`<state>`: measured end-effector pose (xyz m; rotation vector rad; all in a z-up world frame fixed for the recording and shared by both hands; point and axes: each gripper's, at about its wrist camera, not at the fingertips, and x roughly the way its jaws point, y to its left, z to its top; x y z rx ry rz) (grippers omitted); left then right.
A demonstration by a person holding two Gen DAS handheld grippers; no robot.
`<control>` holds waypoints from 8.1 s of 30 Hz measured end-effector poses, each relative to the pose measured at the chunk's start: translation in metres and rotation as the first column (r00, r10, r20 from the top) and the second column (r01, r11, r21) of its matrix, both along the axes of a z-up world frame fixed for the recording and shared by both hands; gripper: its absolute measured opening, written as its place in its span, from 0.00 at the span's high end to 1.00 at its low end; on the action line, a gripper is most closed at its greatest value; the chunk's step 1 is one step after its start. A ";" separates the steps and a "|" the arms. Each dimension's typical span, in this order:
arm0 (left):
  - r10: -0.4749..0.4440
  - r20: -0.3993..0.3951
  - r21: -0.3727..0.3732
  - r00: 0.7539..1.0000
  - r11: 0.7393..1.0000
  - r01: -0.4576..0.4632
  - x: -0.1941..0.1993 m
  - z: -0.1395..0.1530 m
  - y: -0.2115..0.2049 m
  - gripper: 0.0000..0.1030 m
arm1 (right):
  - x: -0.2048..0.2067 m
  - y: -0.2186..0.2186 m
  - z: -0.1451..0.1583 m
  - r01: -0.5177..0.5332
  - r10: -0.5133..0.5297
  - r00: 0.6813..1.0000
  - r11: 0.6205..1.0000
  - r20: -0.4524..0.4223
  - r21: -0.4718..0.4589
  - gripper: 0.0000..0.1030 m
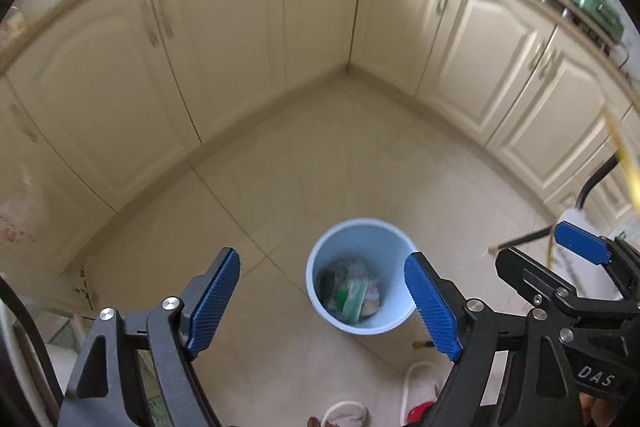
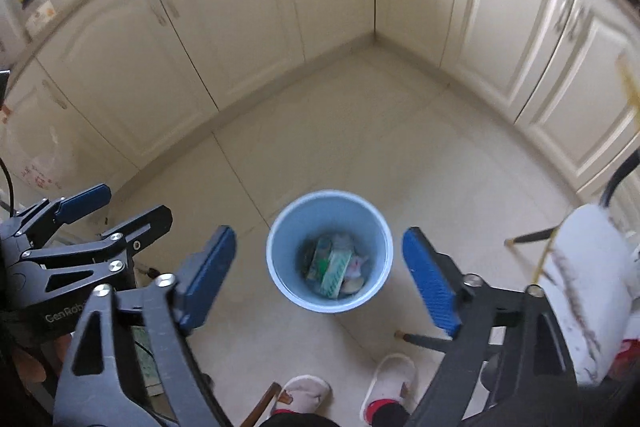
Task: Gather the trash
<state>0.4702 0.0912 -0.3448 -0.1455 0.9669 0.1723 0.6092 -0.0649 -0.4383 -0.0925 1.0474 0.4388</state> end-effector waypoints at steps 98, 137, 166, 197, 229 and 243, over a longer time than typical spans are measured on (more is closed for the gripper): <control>-0.510 0.214 0.086 0.833 0.859 0.504 0.038 0.059 -0.338 0.01 | -0.082 -0.464 0.085 0.633 -0.627 0.774 0.767 0.085 -0.104 0.05; -0.562 0.140 0.076 0.815 0.827 0.557 0.049 0.048 -0.354 0.01 | -0.110 -0.483 0.123 0.568 -0.570 0.801 0.820 0.183 0.067 0.97; -0.534 0.131 0.035 0.835 0.844 0.534 0.066 0.044 -0.331 0.01 | -0.039 -0.440 0.085 0.601 -0.597 0.799 0.794 0.074 -0.093 0.36; -0.620 0.015 0.002 0.785 0.785 0.620 0.177 0.013 -0.419 0.01 | -0.063 -0.441 0.095 0.462 -0.464 0.881 0.886 0.090 0.048 0.94; -0.800 0.049 0.039 0.598 0.600 0.799 0.172 0.005 -0.443 0.79 | -0.062 -0.453 0.099 0.585 -0.587 0.808 0.809 0.043 0.053 0.14; -0.806 0.072 0.000 0.588 0.589 0.808 0.144 0.017 -0.415 0.79 | -0.034 -0.439 0.084 0.500 -0.505 0.863 0.855 -0.003 -0.139 0.25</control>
